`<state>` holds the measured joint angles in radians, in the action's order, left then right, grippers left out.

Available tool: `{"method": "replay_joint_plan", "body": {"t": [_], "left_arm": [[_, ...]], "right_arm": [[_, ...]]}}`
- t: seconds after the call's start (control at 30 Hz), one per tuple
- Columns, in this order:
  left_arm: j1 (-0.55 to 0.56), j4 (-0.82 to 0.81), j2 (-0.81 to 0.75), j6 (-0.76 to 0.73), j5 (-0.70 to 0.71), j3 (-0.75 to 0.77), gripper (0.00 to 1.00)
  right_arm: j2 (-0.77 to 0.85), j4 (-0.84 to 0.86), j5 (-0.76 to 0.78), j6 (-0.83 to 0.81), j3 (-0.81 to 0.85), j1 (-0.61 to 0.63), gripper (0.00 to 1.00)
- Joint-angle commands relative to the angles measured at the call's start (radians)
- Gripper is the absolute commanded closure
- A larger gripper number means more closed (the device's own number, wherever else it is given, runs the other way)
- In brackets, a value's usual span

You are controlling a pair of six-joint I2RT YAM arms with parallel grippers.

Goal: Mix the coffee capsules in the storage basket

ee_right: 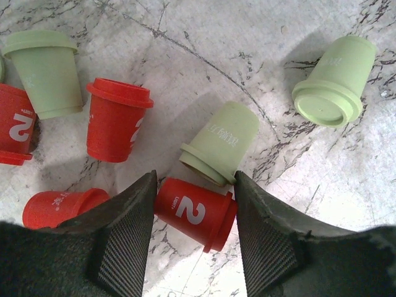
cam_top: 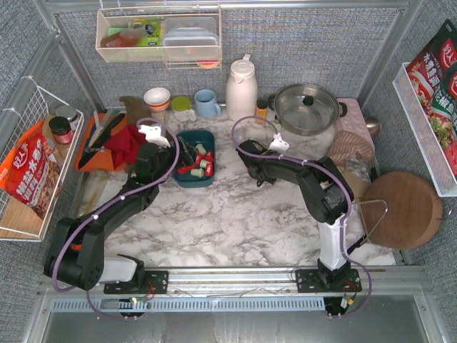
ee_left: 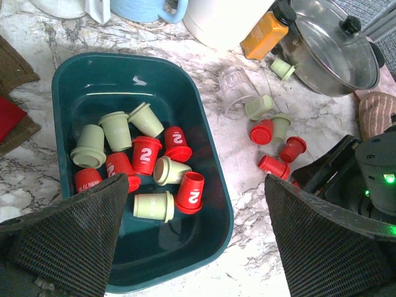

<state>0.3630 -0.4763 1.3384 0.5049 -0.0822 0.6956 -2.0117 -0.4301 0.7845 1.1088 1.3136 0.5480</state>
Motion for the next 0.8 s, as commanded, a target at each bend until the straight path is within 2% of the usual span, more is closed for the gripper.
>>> {"method": "replay_joint_plan", "body": {"t": [0.0,0.1,0.27,0.37,0.53,0.77], "left_arm": [[-0.001,-0.047,-0.001,0.003,-0.027,-0.002,0.00],[0.000,-0.051,0.013,0.003,-0.065,0.004,0.00],[0.021,-0.056,0.043,-0.021,-0.125,0.025,0.00],[0.033,-0.067,0.065,-0.035,-0.160,0.039,0.00],[0.051,-0.067,0.105,-0.044,-0.218,0.077,0.00],[0.105,-0.010,0.141,-0.084,-0.288,0.143,0.01]], "right_arm": [[0.028,-0.032,-0.015,0.023,-0.013,0.003,0.60],[0.088,0.005,-0.038,-0.027,-0.053,0.005,0.62],[0.277,0.228,-0.098,-0.252,-0.201,0.015,0.62],[0.407,0.454,-0.238,-0.495,-0.328,0.015,0.62],[0.513,0.815,-0.588,-0.933,-0.496,0.013,0.62],[0.543,1.347,-0.894,-1.314,-0.738,0.015,0.59]]}}
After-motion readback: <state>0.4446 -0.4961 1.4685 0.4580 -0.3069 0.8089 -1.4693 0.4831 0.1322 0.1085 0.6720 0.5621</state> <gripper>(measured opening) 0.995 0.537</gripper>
